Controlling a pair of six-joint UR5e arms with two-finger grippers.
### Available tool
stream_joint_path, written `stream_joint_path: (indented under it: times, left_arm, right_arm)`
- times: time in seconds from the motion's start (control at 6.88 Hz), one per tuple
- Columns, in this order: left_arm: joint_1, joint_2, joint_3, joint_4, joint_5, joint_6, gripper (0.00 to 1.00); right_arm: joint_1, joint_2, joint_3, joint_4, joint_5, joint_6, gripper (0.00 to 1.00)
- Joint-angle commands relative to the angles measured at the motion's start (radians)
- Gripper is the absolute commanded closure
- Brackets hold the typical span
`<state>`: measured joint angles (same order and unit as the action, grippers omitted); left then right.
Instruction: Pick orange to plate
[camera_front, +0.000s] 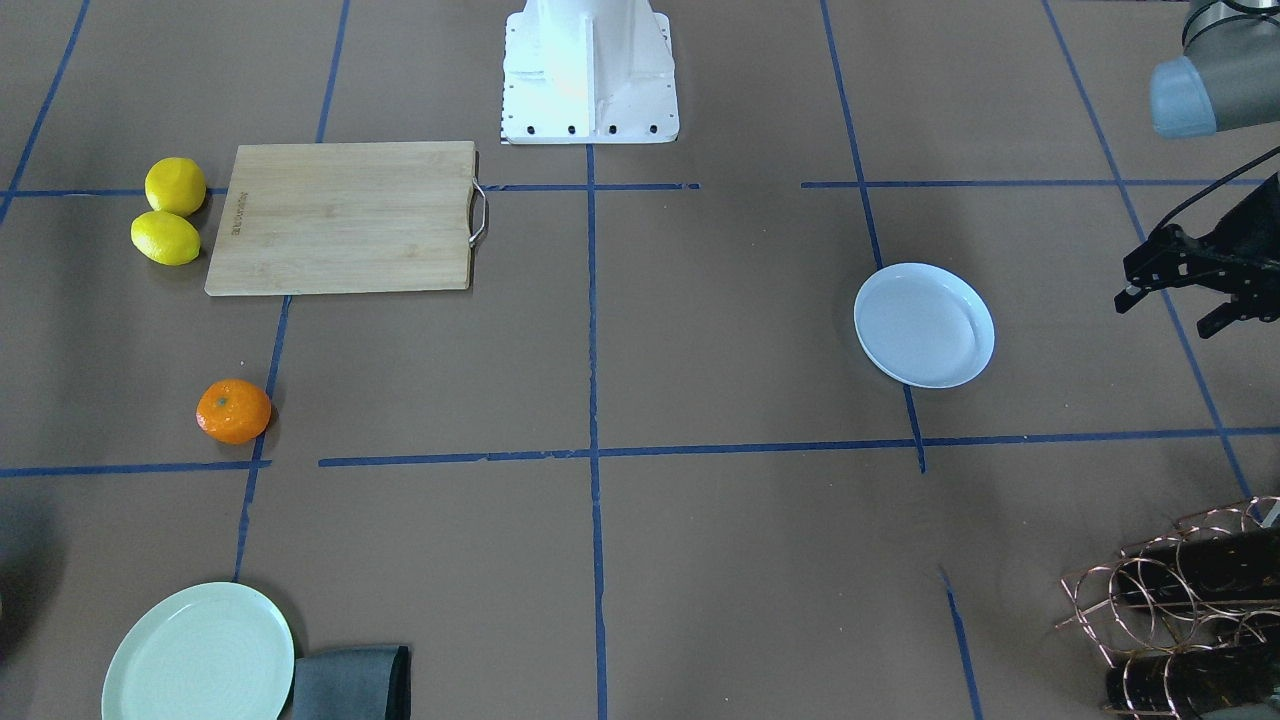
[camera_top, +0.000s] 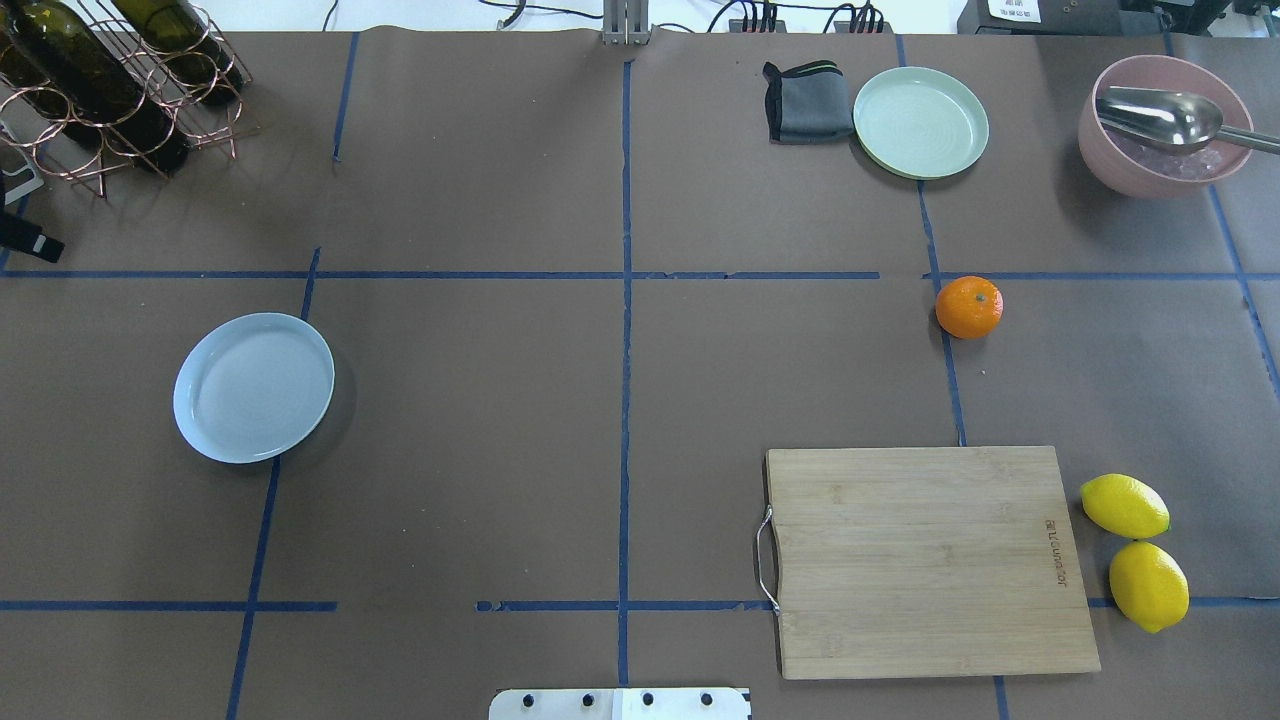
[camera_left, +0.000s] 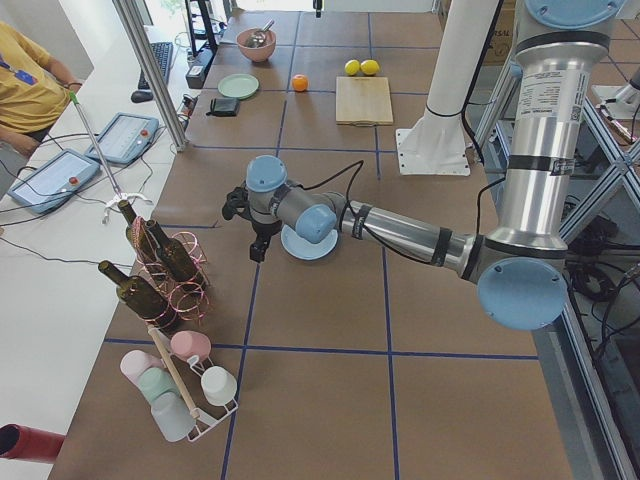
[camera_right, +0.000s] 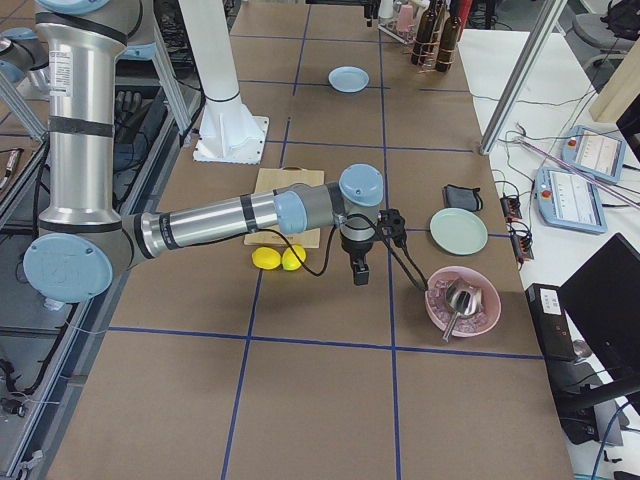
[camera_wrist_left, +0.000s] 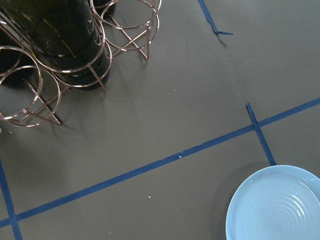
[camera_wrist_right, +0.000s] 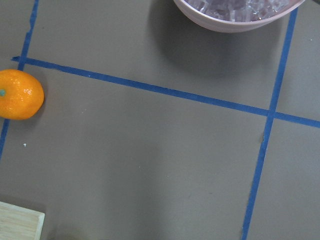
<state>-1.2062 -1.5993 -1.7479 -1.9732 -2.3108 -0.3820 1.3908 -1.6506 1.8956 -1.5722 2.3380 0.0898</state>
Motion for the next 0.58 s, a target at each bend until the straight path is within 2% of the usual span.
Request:
stream_joint_path:
  times: [0.0,0.15,0.29,0.44]
  left_arm:
    - [0.158,0.113,0.039,-0.349,0.105,-0.333,0.00]
    - [0.228,0.119,0.091,-0.484,0.143,-0.462,0.01]
    - [0.311,0.119,0.103,-0.540,0.222,-0.568,0.02]
    - [0.356,0.119,0.105,-0.543,0.243,-0.610,0.07]
  right_arm:
    - [-0.001,-0.009,0.002,0.000,-0.014,-0.002,0.00]
    - [-0.001,-0.012,0.002,0.001,-0.014,-0.002,0.00]
    - [-0.001,-0.012,0.003,0.001,-0.014,-0.002,0.00]
    - [-0.001,-0.012,0.002,0.001,-0.014,-0.002,0.00]
